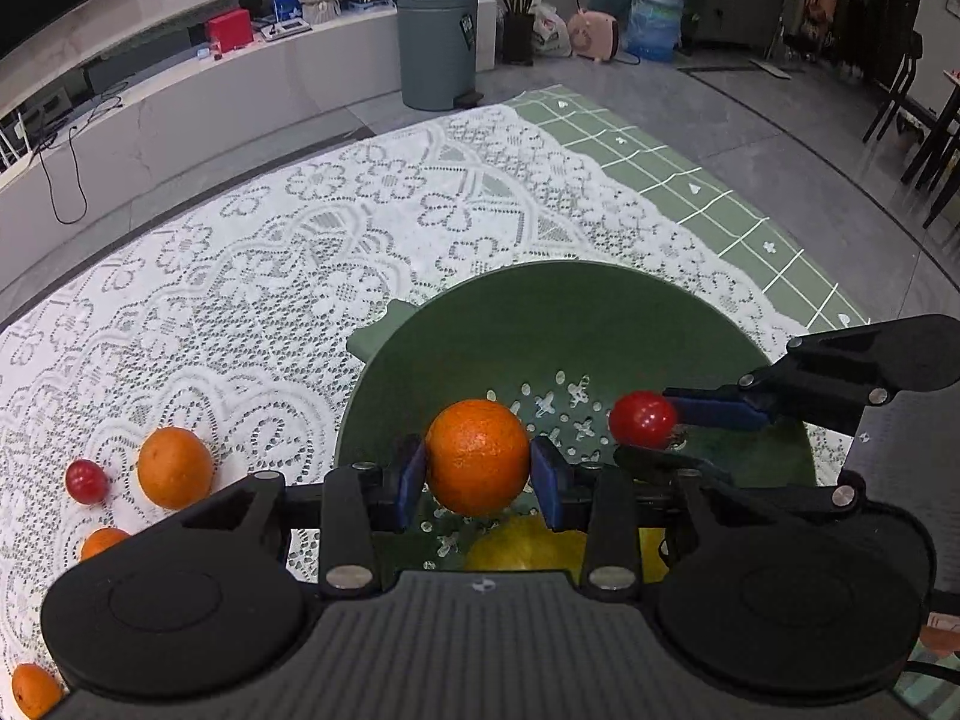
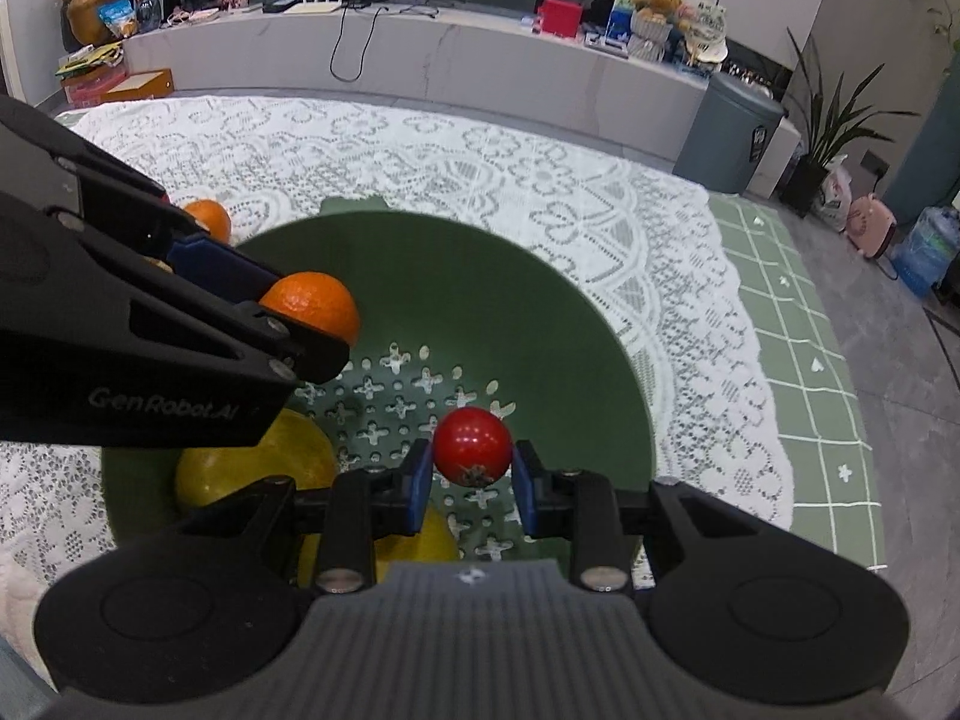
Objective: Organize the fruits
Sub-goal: 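Carry the orange and tomato over the colander and release both inside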
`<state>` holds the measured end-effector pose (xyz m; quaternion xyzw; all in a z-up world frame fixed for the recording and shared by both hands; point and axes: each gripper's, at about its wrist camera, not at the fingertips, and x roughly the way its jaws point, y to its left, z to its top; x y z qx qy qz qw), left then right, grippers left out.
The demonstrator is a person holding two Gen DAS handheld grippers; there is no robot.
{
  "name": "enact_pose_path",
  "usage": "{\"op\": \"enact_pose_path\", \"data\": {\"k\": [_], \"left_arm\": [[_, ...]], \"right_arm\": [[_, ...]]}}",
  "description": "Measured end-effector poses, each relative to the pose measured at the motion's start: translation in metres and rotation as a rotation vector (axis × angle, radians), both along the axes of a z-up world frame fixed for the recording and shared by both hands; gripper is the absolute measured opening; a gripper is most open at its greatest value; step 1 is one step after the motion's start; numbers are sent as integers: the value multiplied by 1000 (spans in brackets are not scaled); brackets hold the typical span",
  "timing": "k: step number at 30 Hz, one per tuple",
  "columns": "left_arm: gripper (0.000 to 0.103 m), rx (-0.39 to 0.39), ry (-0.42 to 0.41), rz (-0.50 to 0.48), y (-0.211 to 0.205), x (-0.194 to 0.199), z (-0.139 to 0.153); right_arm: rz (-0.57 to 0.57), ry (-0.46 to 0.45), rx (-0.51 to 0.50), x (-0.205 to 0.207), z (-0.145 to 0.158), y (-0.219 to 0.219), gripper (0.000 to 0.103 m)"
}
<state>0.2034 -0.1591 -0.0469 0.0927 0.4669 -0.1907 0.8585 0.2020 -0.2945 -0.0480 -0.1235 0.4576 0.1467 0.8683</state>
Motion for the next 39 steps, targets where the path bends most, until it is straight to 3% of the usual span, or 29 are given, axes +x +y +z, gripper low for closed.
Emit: {"op": "enact_pose_path", "data": {"k": [10, 22, 28, 31, 39], "left_arm": [[42, 33, 69, 1, -4, 12, -20], [43, 47, 72, -22, -7, 12, -21], [50, 47, 64, -6, -6, 10, -18], [54, 31, 43, -5, -4, 5, -10], [60, -3, -34, 35, 9, -12, 17]], "right_arm": [[4, 28, -14, 12, -9, 1, 25], [25, 36, -49, 10, -7, 9, 27], [14, 22, -49, 6, 2, 7, 38], [5, 0, -48, 1, 9, 7, 52], [-42, -78, -17, -20, 30, 6, 64]]}}
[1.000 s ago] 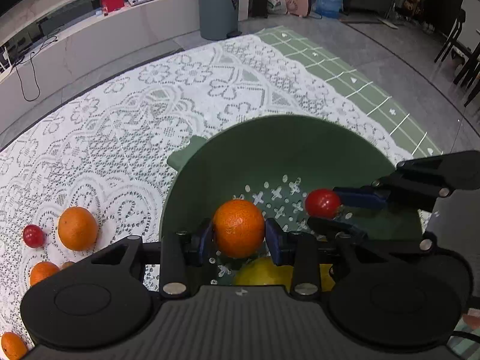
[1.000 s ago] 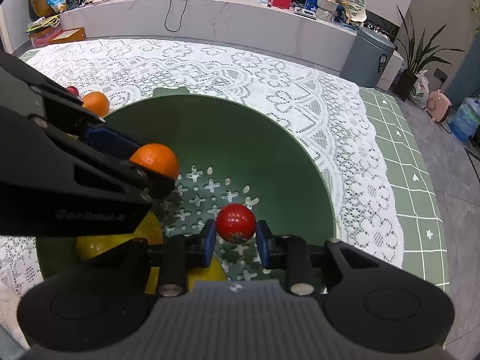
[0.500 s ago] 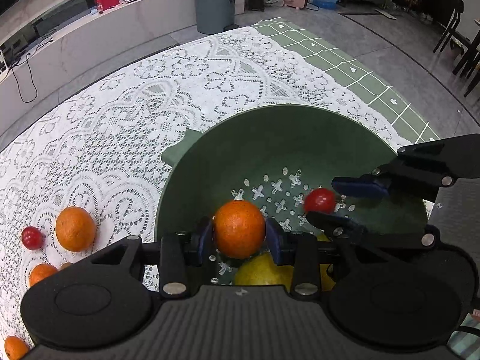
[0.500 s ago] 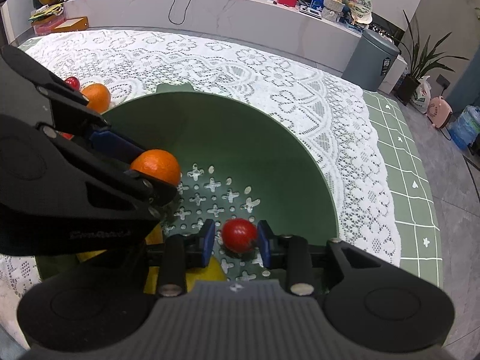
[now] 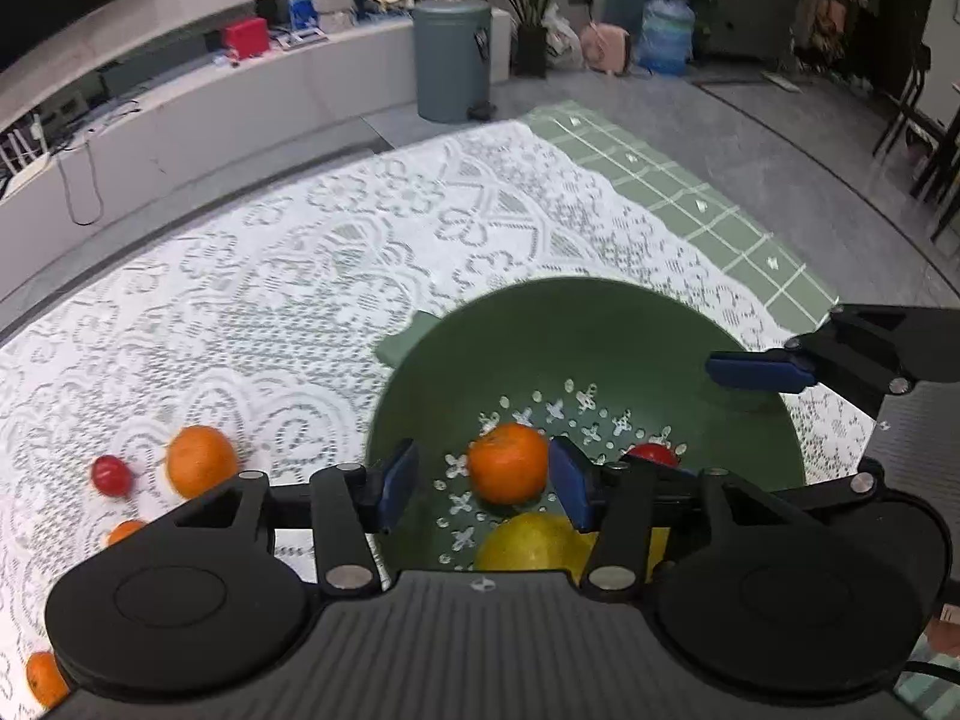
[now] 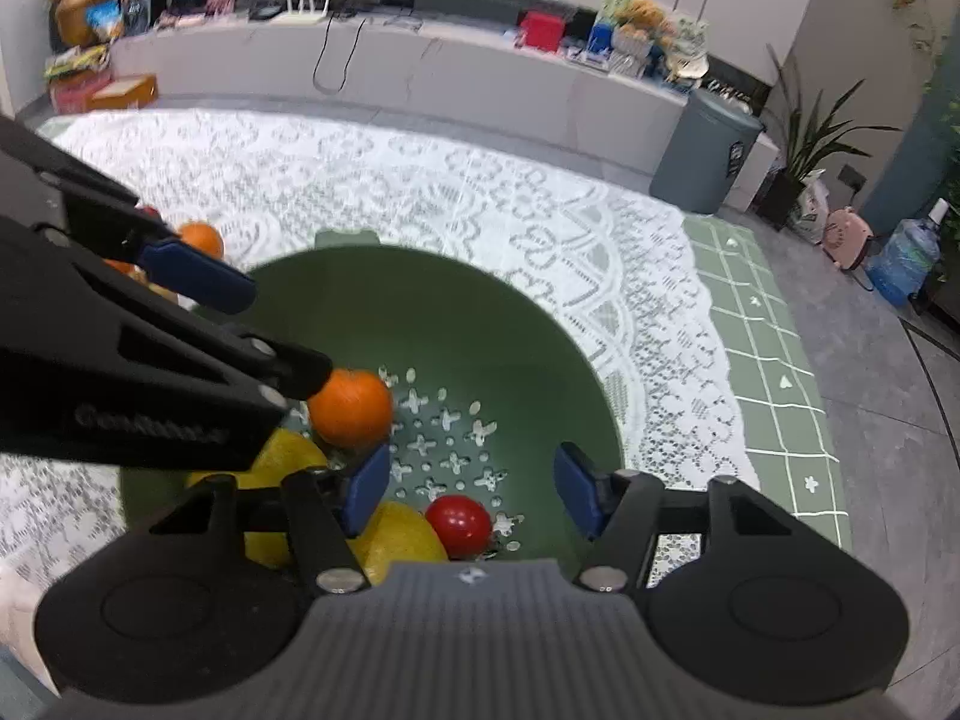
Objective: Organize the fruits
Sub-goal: 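Carry the orange and tomato over the colander and release both inside, then grasp an orange with the left tool while the right tool grasps another orange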
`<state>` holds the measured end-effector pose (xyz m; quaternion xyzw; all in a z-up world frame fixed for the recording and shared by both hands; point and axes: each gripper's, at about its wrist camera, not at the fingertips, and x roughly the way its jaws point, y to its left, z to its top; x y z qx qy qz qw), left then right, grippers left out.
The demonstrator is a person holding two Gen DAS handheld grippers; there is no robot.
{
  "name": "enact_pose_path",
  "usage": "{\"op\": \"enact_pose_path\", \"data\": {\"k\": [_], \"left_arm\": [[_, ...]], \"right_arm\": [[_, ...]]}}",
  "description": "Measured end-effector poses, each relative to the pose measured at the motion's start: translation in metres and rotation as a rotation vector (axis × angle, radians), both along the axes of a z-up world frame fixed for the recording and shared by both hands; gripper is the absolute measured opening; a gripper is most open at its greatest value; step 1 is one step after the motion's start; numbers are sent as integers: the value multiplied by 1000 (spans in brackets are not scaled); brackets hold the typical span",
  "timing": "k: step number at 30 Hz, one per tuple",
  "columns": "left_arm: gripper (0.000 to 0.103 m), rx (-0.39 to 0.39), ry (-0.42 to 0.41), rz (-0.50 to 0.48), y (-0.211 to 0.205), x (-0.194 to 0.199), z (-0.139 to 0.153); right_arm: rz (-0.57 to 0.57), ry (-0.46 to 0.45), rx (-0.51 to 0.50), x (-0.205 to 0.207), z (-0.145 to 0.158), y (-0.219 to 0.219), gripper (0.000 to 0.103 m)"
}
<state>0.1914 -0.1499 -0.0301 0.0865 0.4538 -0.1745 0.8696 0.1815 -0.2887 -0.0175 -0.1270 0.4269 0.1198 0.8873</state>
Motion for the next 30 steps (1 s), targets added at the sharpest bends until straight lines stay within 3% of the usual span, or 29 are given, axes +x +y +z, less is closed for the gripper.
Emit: {"op": "enact_pose_path", "data": {"k": [8, 18, 30], "left_arm": [[60, -14, -91, 55, 27, -28, 22], [60, -18, -226, 155, 74, -69, 33], [60, -67, -273, 338, 148, -115, 11]], "right_arm": [[-81, -117, 89, -33, 21, 6, 79], [-81, -266, 105, -78, 24, 46, 92], [15, -306, 138, -119, 4, 103, 94]]}}
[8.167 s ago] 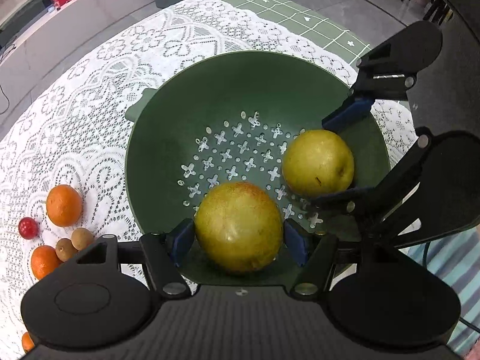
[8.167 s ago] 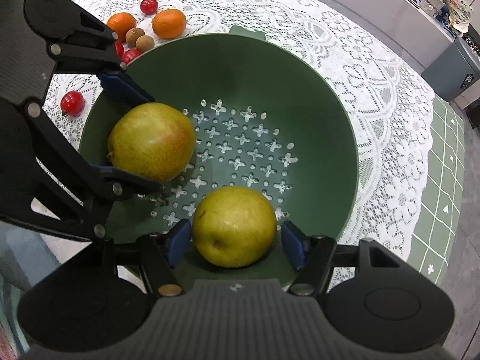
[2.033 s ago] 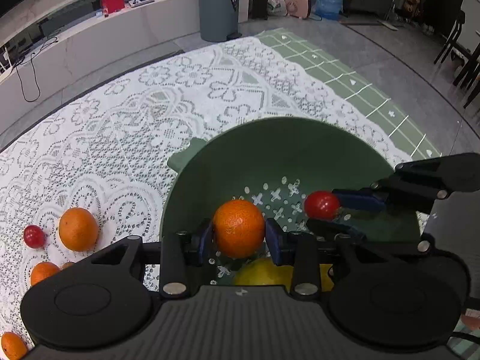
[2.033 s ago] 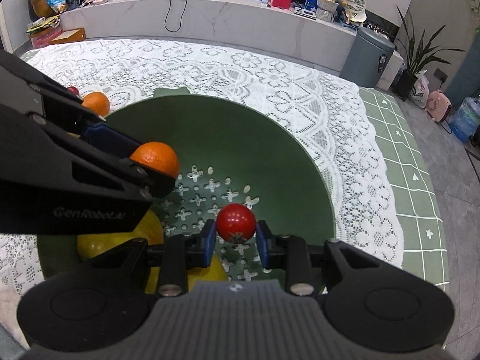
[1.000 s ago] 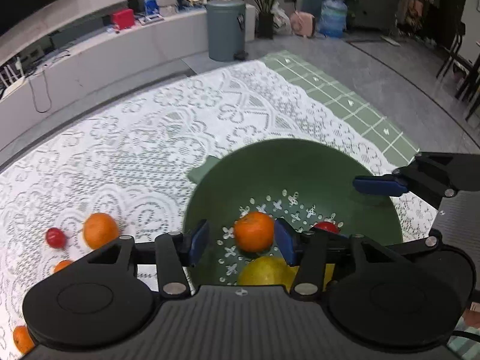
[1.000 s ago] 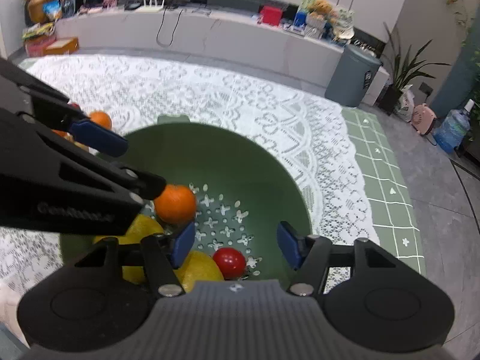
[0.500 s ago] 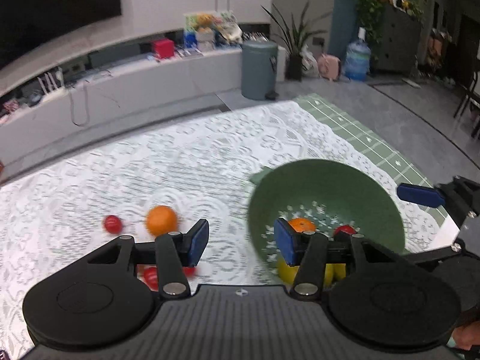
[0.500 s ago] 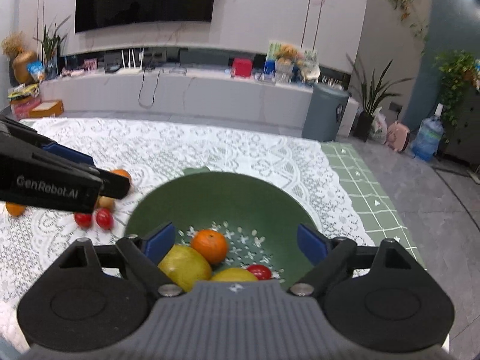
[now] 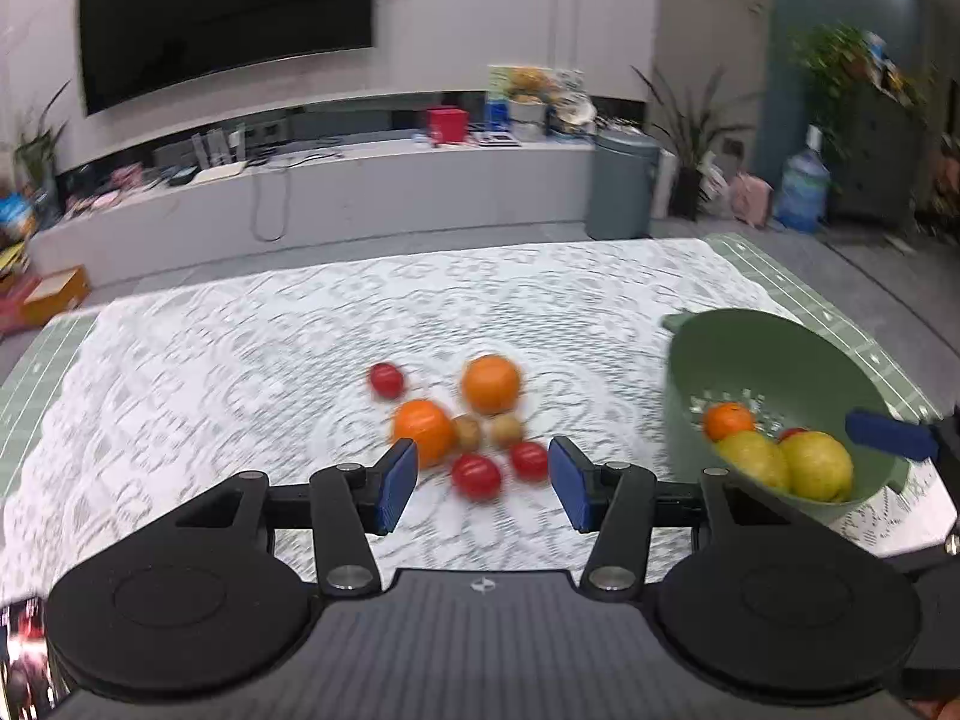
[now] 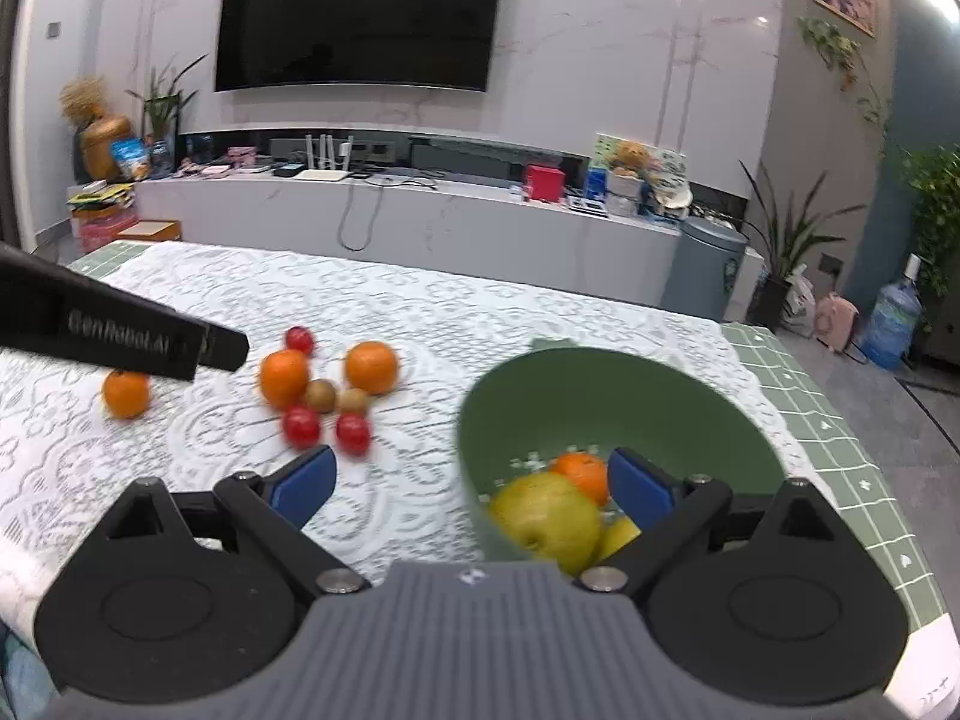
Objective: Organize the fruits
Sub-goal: 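Grasp an orange with the left tool while the right tool grasps another orange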
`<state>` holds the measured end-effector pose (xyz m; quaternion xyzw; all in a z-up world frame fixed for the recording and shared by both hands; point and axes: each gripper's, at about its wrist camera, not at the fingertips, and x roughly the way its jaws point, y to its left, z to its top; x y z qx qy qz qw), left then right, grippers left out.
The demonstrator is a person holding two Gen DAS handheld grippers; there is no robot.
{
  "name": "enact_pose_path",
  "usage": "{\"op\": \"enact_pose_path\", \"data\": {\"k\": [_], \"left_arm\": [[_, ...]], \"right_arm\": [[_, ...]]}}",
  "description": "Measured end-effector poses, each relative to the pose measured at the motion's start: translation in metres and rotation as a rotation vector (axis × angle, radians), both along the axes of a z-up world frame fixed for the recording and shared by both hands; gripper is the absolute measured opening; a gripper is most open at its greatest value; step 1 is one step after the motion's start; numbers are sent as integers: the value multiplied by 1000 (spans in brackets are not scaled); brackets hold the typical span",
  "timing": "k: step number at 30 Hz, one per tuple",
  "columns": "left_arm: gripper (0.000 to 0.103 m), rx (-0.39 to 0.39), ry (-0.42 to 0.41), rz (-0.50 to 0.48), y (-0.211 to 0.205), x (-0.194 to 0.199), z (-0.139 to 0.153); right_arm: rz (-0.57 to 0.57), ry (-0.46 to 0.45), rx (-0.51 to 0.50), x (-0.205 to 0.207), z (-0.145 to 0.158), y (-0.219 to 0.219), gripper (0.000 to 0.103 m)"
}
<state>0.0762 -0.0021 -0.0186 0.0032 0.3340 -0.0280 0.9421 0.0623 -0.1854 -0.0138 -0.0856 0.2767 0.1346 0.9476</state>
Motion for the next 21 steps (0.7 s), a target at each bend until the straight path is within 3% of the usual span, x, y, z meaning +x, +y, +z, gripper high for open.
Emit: {"op": "enact_pose_path", "data": {"k": [11, 17, 21], "left_arm": [[60, -56, -10, 153, 57, -13, -14], [60, -73, -22, 203, 73, -12, -22], [60, -92, 12, 228, 83, -6, -31]], "right_arm": [[175, -18, -56, -14, -11, 45, 92], [209, 15, -58, -4, -18, 58, 81], [221, 41, -57, 7, -22, 65, 73]]}}
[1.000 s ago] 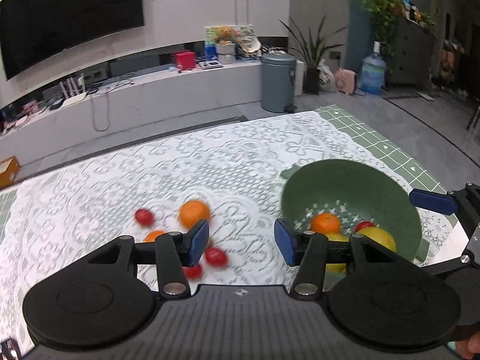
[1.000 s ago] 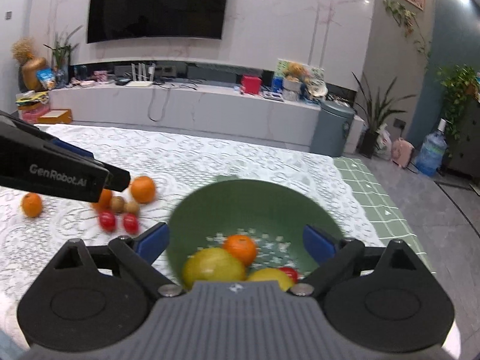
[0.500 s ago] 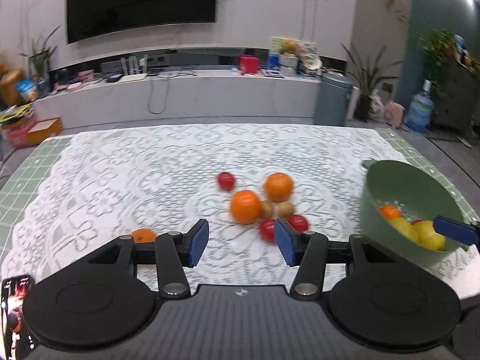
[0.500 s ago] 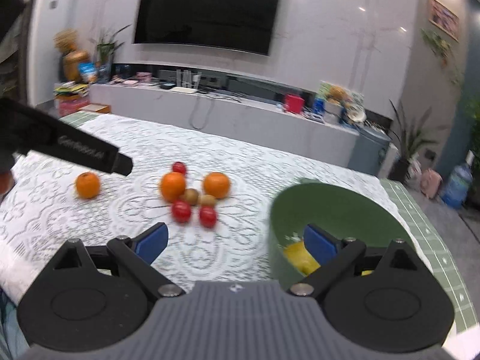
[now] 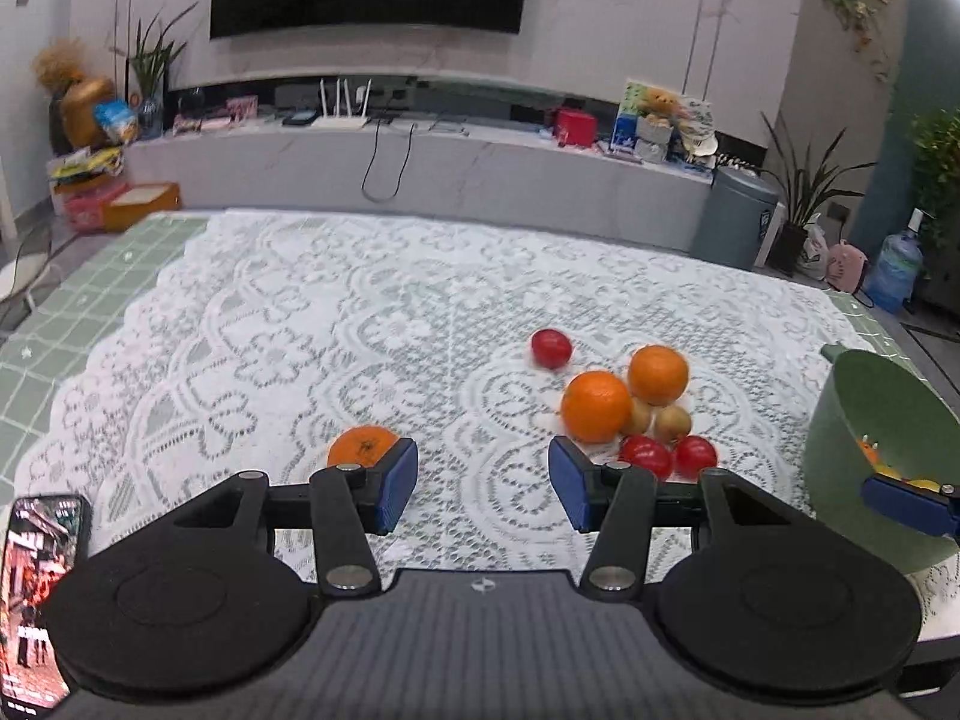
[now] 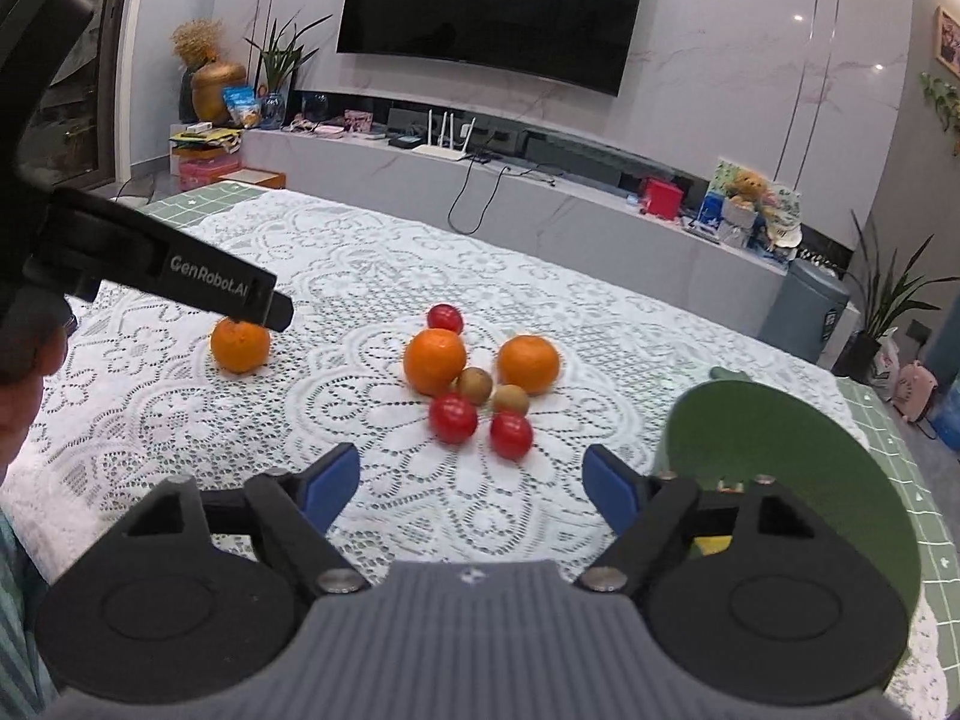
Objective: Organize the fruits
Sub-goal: 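Grasp an orange with the left tool while the right tool grasps another orange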
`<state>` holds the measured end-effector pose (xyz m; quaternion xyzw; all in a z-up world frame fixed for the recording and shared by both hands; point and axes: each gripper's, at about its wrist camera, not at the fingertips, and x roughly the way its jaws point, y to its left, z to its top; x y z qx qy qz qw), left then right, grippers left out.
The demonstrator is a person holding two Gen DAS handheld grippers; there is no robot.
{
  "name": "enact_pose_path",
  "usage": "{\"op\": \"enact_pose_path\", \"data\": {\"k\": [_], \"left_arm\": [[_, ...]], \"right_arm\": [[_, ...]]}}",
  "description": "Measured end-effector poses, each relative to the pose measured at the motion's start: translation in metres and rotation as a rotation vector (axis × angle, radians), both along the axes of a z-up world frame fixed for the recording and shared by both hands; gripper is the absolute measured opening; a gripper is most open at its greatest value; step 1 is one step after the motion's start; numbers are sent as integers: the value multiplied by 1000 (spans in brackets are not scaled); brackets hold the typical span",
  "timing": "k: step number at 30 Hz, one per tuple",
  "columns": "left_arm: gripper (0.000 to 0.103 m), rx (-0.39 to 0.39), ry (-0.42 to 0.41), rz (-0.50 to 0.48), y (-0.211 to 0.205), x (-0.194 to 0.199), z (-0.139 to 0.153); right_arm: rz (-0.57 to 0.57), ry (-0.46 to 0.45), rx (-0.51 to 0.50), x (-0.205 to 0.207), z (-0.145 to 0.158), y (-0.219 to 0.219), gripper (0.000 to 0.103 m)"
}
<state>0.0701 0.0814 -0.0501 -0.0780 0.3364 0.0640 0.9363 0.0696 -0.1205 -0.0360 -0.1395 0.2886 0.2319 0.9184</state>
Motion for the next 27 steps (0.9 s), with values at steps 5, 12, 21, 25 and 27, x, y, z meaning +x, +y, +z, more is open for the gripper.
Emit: {"op": "enact_pose_path", "data": {"k": [5, 12, 21, 25, 27], "left_arm": [[60, 5, 32, 54, 12, 7, -10], [60, -8, 78, 91, 28, 18, -25], [60, -2, 109, 104, 40, 29, -37], [60, -11, 109, 99, 42, 35, -37], [59, -9, 108, 101, 43, 36, -37]], "right_arm": [[8, 25, -5, 13, -6, 8, 66], [27, 52, -6, 41, -14, 24, 57], [123, 4, -71, 73, -27, 57, 56], [164, -20, -124, 86, -35, 73, 56], [176, -33, -156, 92, -40, 80, 56]]}}
